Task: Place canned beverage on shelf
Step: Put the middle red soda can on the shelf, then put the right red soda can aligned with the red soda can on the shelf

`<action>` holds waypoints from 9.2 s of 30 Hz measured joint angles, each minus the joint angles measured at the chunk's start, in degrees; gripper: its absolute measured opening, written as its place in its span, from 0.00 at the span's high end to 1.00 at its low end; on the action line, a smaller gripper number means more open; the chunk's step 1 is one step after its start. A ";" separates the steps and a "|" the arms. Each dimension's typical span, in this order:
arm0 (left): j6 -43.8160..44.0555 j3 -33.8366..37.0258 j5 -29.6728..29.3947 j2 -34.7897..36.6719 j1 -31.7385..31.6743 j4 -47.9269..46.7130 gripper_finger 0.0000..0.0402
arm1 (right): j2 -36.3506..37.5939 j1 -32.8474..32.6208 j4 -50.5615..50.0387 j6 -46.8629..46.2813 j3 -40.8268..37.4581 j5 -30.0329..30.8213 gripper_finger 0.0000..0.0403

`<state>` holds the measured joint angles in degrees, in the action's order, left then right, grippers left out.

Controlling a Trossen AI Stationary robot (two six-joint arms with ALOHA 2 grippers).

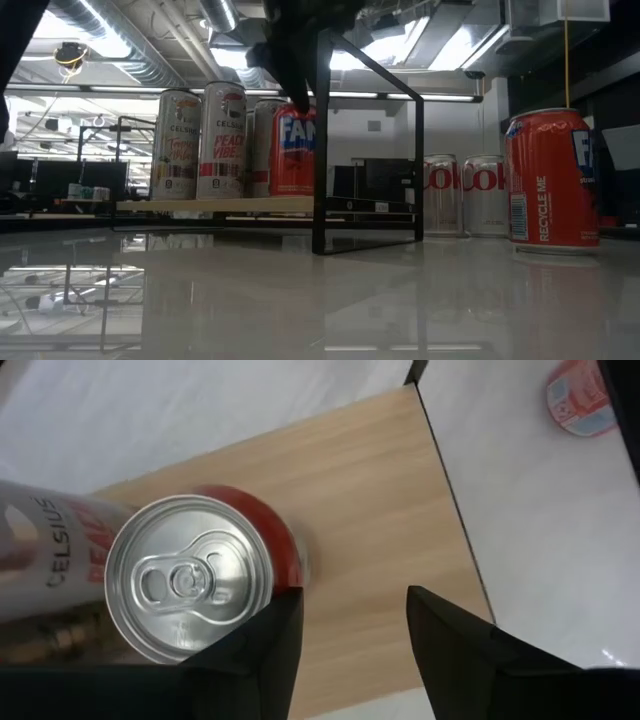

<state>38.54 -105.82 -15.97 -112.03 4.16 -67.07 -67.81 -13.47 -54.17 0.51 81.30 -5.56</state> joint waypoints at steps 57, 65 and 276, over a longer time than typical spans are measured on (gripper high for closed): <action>1.40 0.00 -4.75 0.33 -3.53 -6.86 0.58 | 0.00 0.00 0.00 -0.01 -0.01 0.00 0.06; 1.38 0.00 -6.03 0.33 -3.56 -6.76 0.58 | 0.02 0.00 0.00 0.00 -0.02 0.00 0.06; 16.42 -0.02 -3.03 8.61 25.93 -7.02 0.58 | -50.07 21.38 -16.28 34.21 28.63 -0.35 0.26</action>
<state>54.96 -105.84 -19.00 -103.42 30.09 -74.08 -117.88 7.90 -70.46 34.72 109.93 -5.91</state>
